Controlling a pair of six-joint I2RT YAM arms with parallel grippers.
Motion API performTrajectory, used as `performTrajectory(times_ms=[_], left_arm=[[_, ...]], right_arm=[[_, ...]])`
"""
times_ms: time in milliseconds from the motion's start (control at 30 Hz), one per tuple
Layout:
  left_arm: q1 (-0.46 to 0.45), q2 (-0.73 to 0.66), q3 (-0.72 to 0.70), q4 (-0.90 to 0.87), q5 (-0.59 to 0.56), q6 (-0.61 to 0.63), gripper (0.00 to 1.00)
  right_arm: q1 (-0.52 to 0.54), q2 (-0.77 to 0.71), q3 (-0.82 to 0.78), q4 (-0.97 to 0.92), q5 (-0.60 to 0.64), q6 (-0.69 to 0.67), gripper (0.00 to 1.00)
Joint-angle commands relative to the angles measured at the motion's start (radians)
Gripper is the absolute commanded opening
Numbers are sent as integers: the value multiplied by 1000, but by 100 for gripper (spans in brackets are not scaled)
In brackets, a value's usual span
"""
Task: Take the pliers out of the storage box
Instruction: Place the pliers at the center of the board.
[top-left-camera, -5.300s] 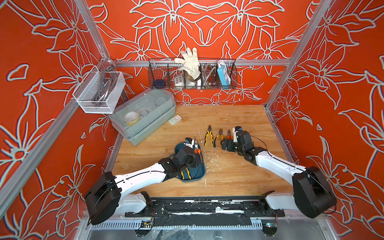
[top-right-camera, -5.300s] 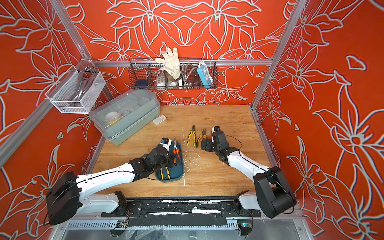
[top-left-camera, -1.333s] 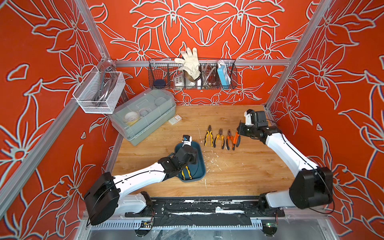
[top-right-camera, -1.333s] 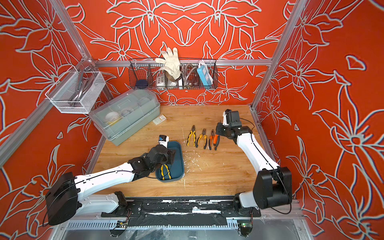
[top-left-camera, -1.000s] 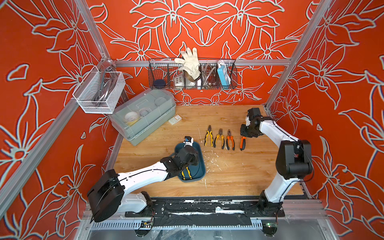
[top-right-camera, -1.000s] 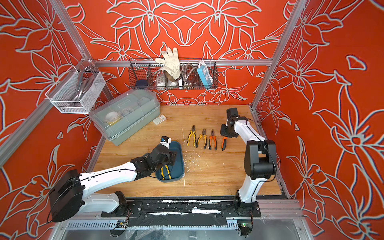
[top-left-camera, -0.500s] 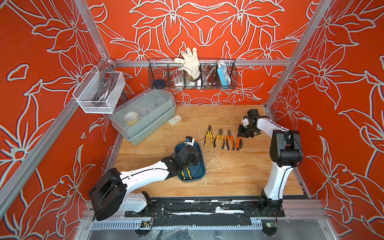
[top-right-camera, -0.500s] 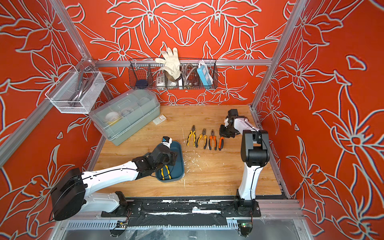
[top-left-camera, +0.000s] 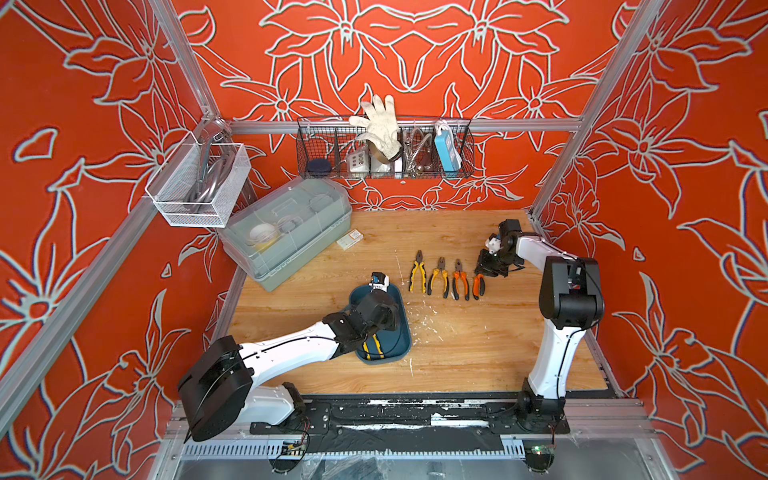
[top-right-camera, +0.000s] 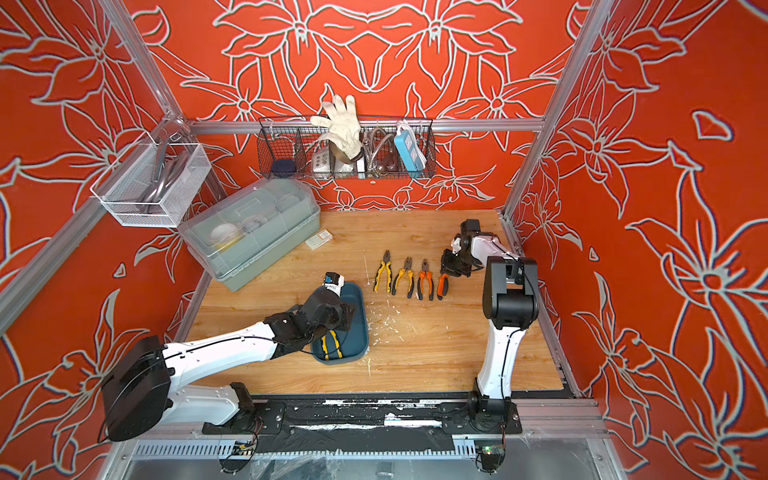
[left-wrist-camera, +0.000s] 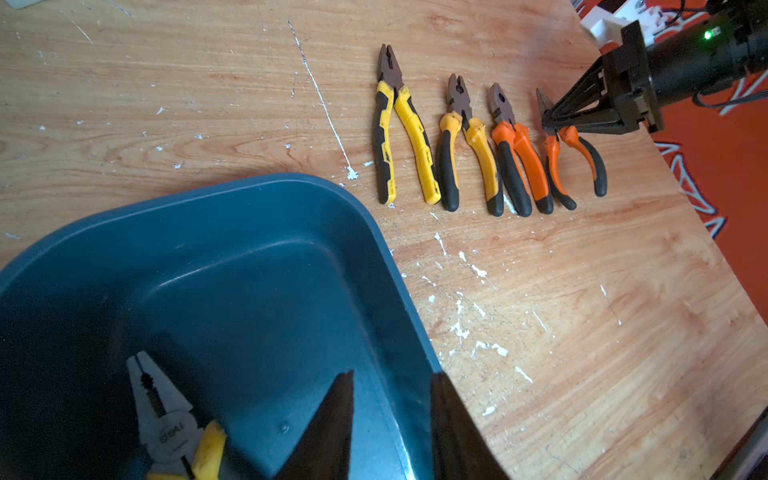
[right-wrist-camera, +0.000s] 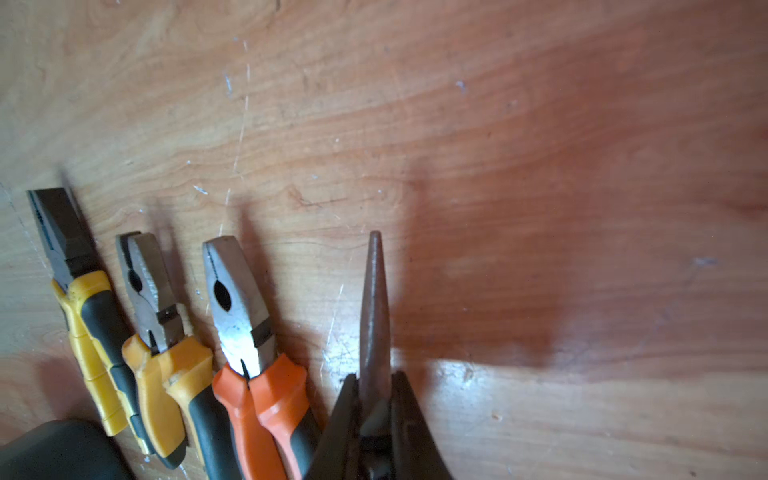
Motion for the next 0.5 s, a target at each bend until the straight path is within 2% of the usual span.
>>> performTrajectory(times_ms=[0, 67, 200, 467], left_arm=[[4, 11, 28, -8, 1, 13, 34], [4, 13, 31, -12, -1, 13, 34], [4, 6, 29, -17, -4, 16, 34], [4, 18, 36, -16, 1, 15, 34]], right_arm=[[-9, 60, -30, 21, 19, 9, 21], [-9, 59, -34, 21, 17, 19, 23], [-16, 44, -51, 27, 24, 31, 37], [-16, -1, -105, 61, 51, 71, 38]])
